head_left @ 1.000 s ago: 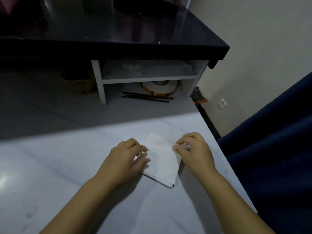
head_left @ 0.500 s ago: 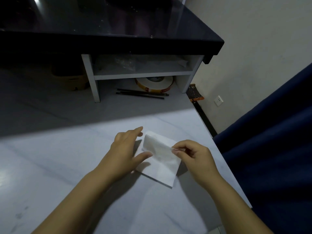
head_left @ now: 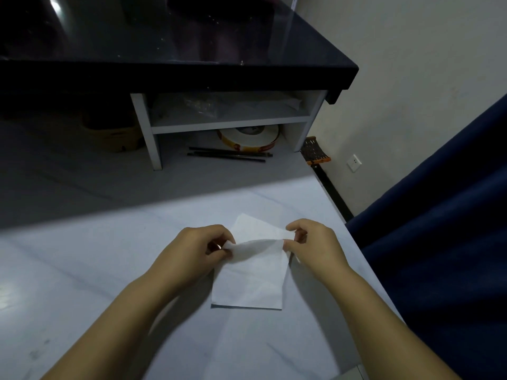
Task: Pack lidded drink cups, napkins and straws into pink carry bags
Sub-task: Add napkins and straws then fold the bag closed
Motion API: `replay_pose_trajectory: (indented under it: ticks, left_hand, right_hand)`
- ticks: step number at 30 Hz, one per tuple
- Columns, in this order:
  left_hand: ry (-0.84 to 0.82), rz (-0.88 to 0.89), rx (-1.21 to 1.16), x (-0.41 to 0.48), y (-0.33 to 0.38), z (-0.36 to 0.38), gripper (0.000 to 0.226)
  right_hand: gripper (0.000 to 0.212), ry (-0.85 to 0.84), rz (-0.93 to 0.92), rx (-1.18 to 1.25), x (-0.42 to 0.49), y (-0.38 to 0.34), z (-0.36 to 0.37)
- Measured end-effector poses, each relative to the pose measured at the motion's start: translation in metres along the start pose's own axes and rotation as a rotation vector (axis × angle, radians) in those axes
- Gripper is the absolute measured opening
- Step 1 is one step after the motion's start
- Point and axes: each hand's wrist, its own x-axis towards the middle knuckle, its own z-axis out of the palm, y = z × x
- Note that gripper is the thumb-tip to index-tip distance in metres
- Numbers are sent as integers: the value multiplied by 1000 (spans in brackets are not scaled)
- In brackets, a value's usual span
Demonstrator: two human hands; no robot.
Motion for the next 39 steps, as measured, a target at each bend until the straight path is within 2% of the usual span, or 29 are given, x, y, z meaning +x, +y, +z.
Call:
replay_pose_trajectory:
  ticks: [5, 11, 16, 19, 22, 25, 28, 31, 35, 39]
  left_hand:
    - [5, 4, -2, 1, 1, -2, 17]
    - [57, 114, 15, 3, 3, 2, 10]
    - [75, 82, -48, 11, 2, -2, 11]
    - [106, 53, -157, 17, 1, -10, 15]
    - [174, -6, -140, 24, -2, -20, 16]
    - [228, -91, -117, 34, -9, -33, 26]
    - [273, -150, -78, 45, -19, -42, 32]
    - [288, -189, -39, 55, -29, -47, 34]
    - [293, -207, -16, 61, -39, -46, 37]
    - [310, -218, 0, 61, -47, -43, 35]
  right_hand:
    - [18, 44, -1, 49, -2, 2, 0]
    - [24, 121, -87, 130, -13, -1, -8]
    - [19, -98, -129, 345, -13, -16, -19]
    - [11, -134, -153, 375, -1, -31, -23]
    - [6, -119, -174, 378, 25, -45, -21]
    - [5, -39, -192, 174, 64, -57, -13]
    - [30, 36, -259, -154, 105, -69, -5]
    - [40, 57, -358, -454, 139, -81, 3]
    - [43, 3, -470, -623, 162, -92, 17]
    - [36, -24, -453, -684, 166, -94, 27]
